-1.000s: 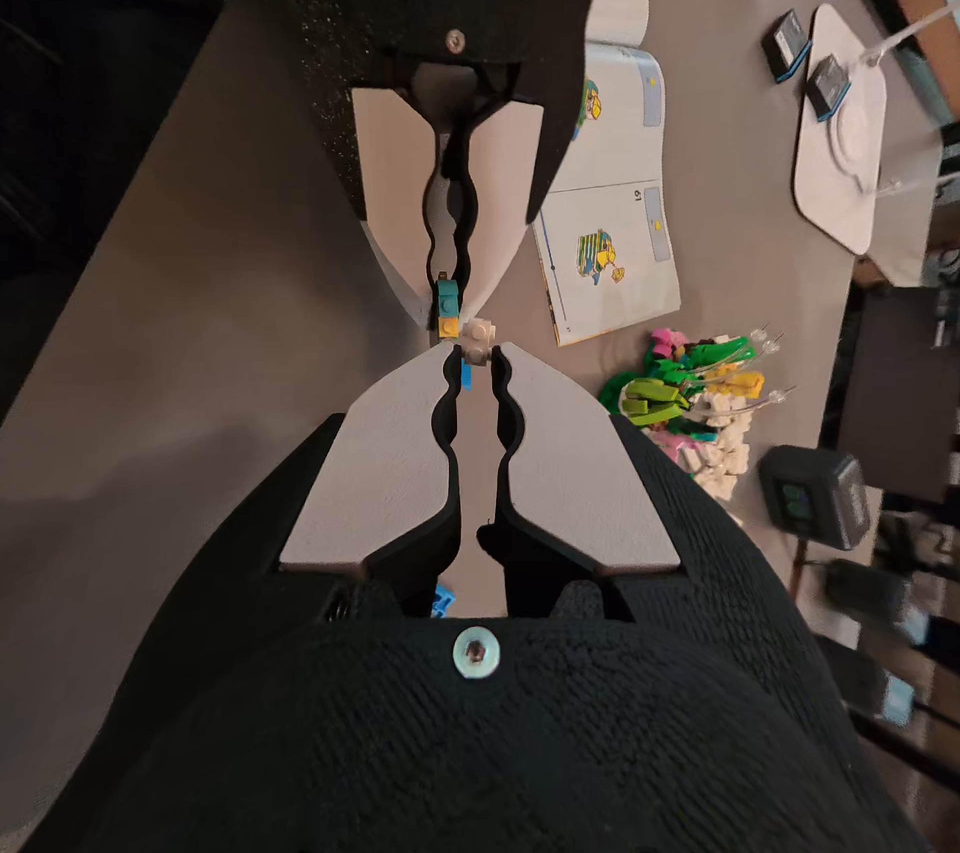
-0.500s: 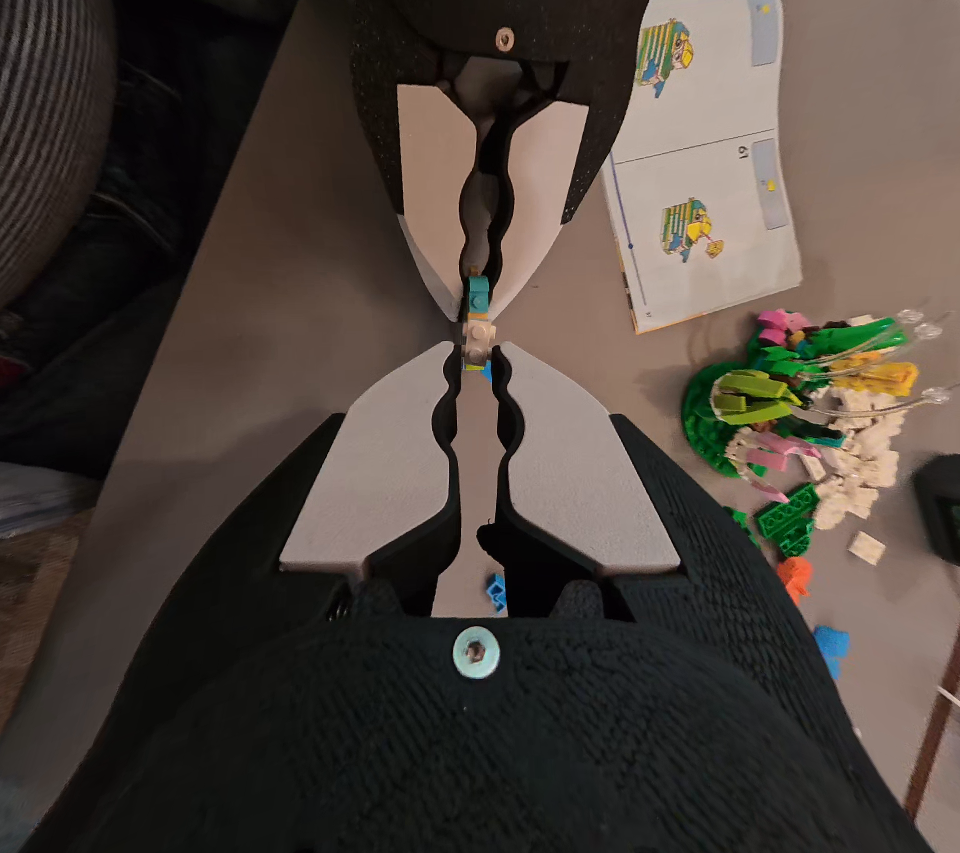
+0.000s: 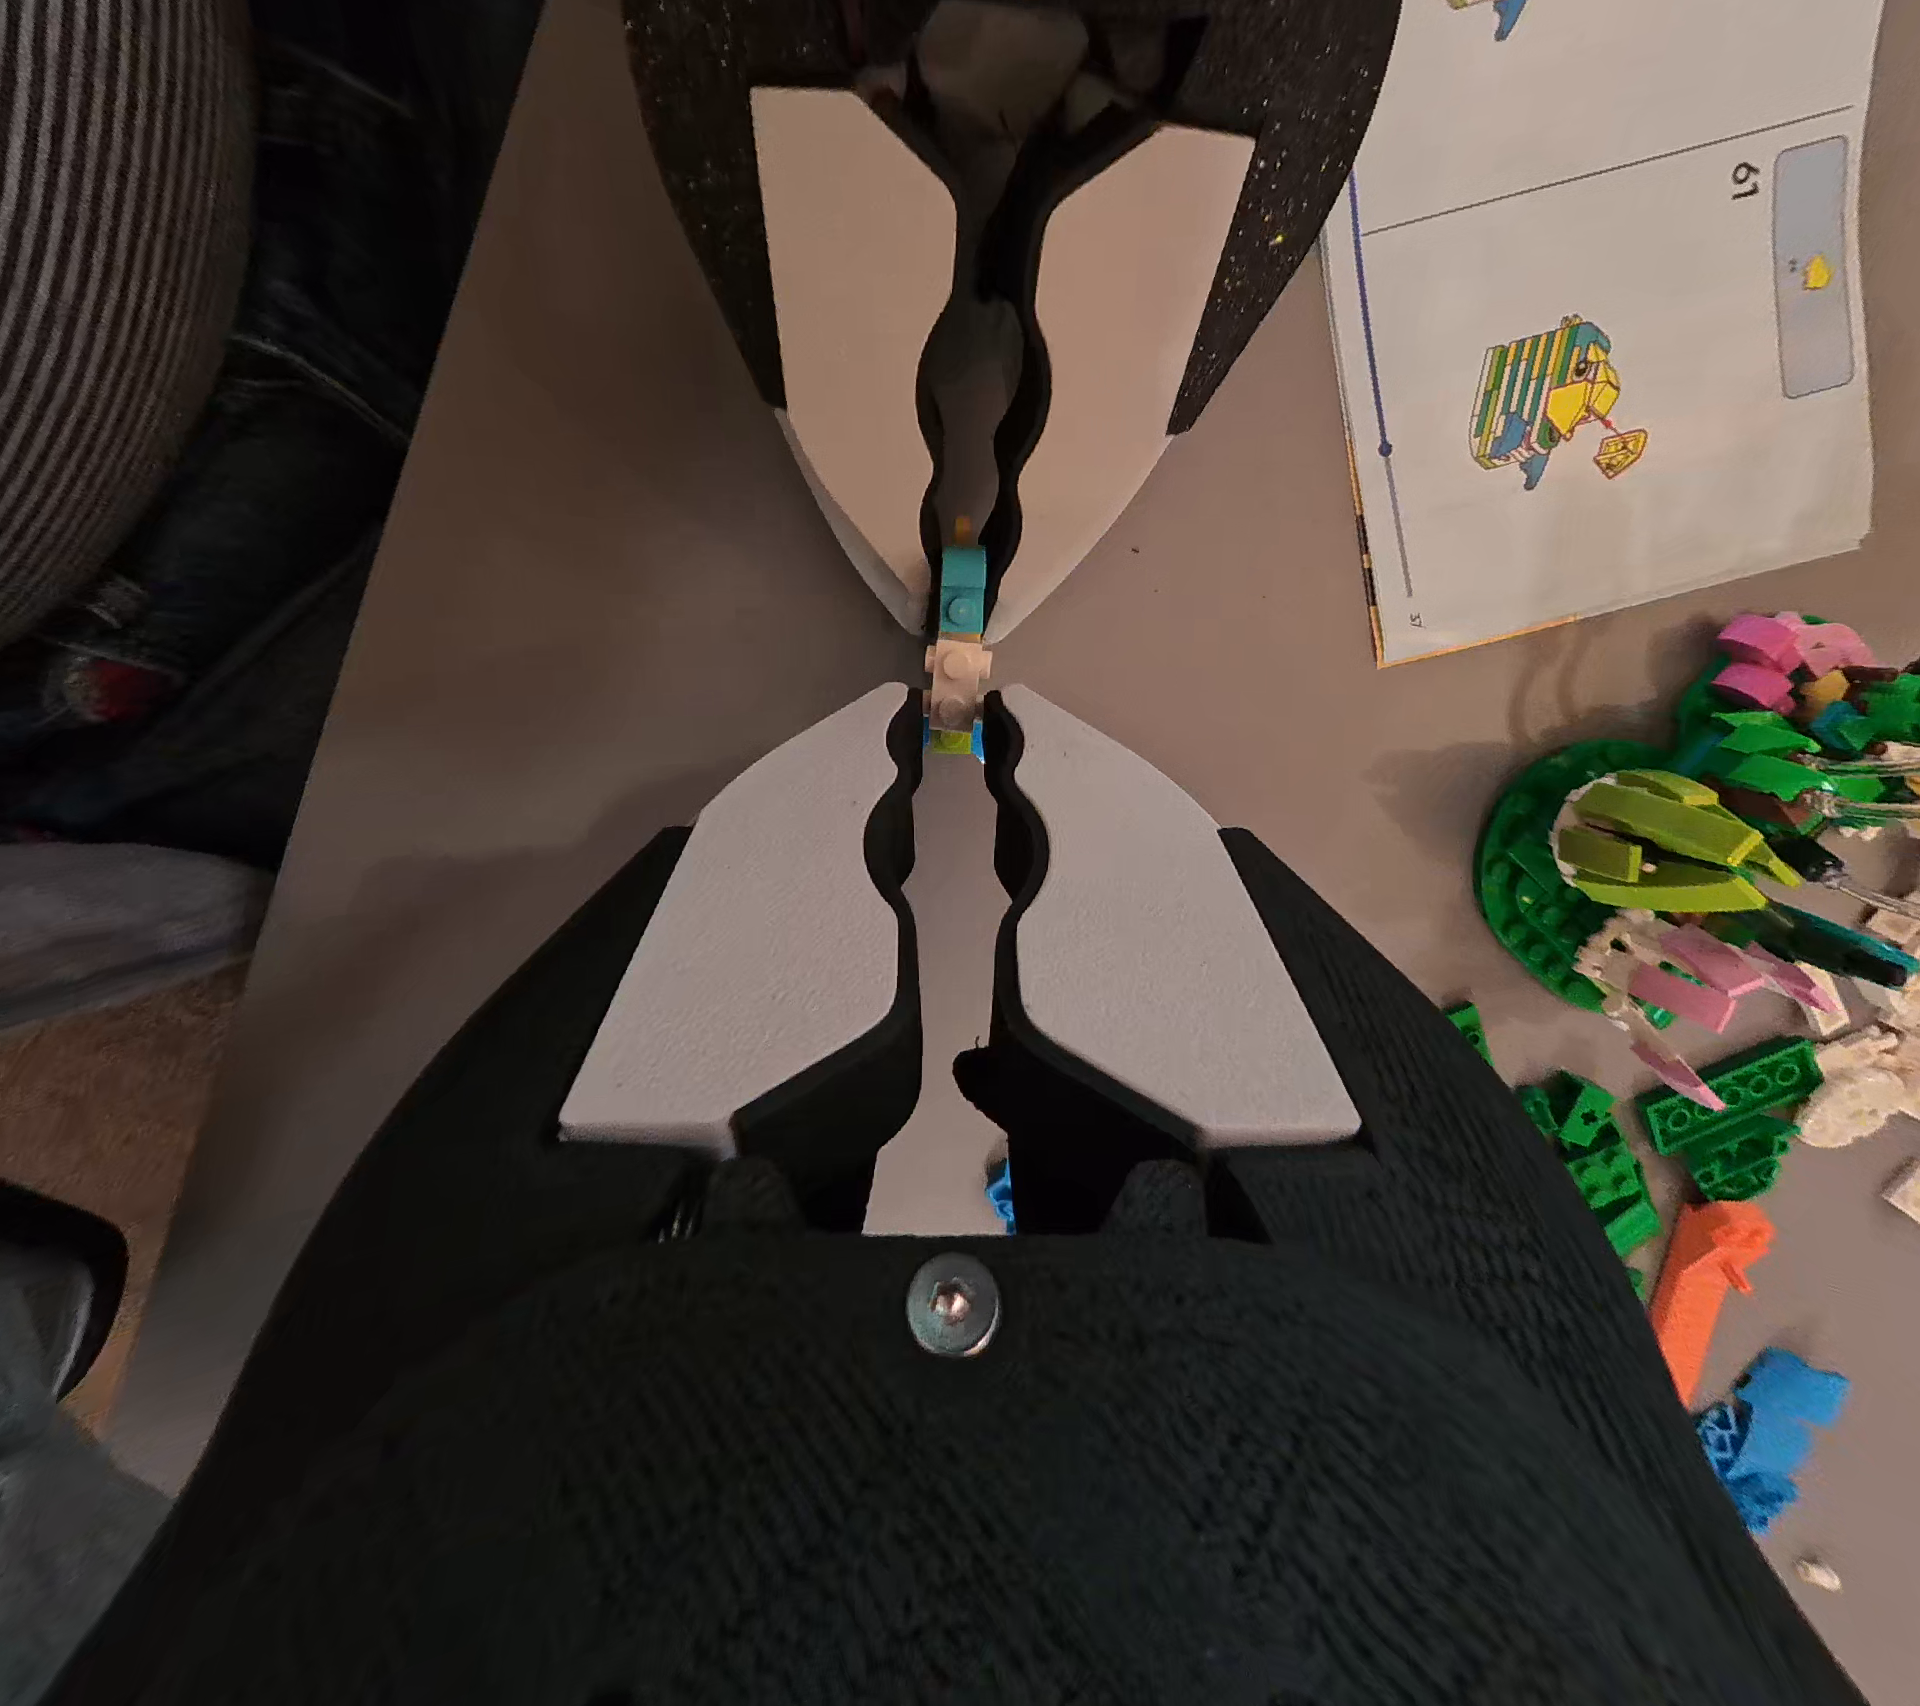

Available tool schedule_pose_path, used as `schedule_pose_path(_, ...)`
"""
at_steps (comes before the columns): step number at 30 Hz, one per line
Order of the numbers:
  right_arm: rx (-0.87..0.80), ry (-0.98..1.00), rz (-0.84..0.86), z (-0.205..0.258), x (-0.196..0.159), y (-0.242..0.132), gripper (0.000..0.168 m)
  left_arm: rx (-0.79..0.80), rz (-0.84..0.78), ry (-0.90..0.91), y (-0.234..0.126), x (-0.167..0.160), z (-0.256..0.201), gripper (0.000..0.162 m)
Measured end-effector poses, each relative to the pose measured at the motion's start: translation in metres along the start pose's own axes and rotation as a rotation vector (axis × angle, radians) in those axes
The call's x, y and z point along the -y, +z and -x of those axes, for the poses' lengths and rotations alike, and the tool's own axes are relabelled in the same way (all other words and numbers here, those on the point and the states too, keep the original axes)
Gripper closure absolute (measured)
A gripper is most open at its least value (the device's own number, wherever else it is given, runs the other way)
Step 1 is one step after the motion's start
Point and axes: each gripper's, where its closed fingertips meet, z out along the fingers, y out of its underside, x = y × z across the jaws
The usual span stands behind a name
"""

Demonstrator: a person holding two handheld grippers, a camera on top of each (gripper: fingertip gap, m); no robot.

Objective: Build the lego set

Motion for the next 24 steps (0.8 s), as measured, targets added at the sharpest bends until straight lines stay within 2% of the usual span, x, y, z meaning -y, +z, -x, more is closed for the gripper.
schedule_pose_path(13,0.094,0.017,0.104,-0.0013,-0.0008,0.0006,0.158,-0.034,0.029,-0.030,0.0002,-0.0004,0.0002,0.154)
schedule_pose_path(24,0.260,0.140,0.083,-0.0067,-0.0031,0.0007,0.158,-0.191,0.077,-0.117,0.0005,0.0001,0.0019,0.154)
